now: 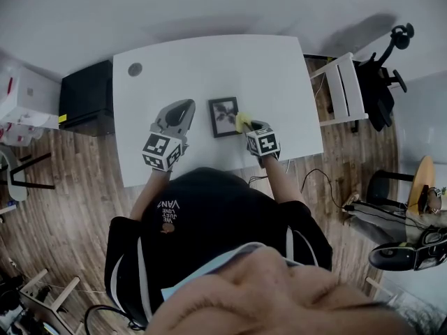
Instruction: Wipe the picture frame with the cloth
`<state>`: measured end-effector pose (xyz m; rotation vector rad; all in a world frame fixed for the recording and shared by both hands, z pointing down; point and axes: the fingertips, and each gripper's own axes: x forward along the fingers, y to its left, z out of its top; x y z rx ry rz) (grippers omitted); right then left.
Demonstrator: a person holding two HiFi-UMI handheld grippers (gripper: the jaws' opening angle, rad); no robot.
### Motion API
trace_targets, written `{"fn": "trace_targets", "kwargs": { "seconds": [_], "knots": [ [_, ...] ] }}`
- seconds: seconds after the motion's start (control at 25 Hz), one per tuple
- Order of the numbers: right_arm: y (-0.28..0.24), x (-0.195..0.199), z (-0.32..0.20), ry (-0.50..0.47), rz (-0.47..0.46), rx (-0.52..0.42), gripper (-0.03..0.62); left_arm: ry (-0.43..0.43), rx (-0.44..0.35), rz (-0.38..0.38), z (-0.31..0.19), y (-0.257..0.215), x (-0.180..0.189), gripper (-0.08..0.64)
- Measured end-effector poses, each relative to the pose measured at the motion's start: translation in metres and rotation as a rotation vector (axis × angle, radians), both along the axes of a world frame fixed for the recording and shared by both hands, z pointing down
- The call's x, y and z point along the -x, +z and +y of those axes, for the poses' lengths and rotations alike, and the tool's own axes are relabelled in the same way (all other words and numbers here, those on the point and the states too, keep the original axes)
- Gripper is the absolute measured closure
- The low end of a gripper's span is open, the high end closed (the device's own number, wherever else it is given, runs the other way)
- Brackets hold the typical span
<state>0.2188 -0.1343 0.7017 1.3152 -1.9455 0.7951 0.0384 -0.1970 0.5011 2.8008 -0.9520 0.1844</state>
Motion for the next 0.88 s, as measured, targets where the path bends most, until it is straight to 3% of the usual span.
{"fn": "trace_targets", "kwargs": {
  "seconds": [0.6, 0.88],
  "knots": [
    [-0.044, 0.014, -0.024, 0.037, -0.034, -0.149, 0.554, 0.030, -0.015, -0.001, -0.005, -0.006, 0.000, 0.540],
    [-0.083, 0.022, -0.038, 0.099, -0.066, -0.272, 0.554, 0.038, -0.013, 0.008, -0.004, -0.006, 0.004, 0.540]
  ]
}}
